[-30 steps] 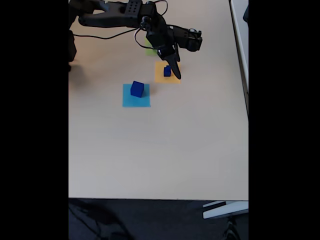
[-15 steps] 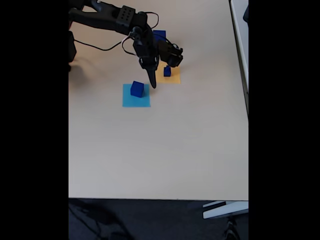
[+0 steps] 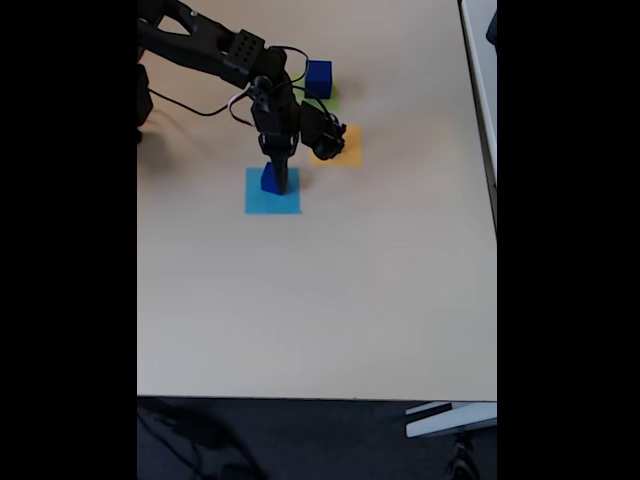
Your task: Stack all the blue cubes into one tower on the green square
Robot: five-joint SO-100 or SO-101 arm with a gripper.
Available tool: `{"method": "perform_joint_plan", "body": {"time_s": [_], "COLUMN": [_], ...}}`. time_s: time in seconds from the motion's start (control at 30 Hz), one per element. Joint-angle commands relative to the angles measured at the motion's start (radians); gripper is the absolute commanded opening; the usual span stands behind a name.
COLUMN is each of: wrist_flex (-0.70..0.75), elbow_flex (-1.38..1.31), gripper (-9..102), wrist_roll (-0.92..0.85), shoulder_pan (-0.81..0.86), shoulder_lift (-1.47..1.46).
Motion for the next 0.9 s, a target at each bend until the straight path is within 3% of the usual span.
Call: {"method": "perform_joint_plan", "body": {"time_s": [0.0,0.87], "wrist_flex": [-0.015,0.009], "elbow_flex": [0.002,0.017], "gripper": [38,31], "wrist_roll": [-0.014,-0.054], "shoulder_pan": [0.028,0.069], "shoulder_lift": [0.086,0.043]}}
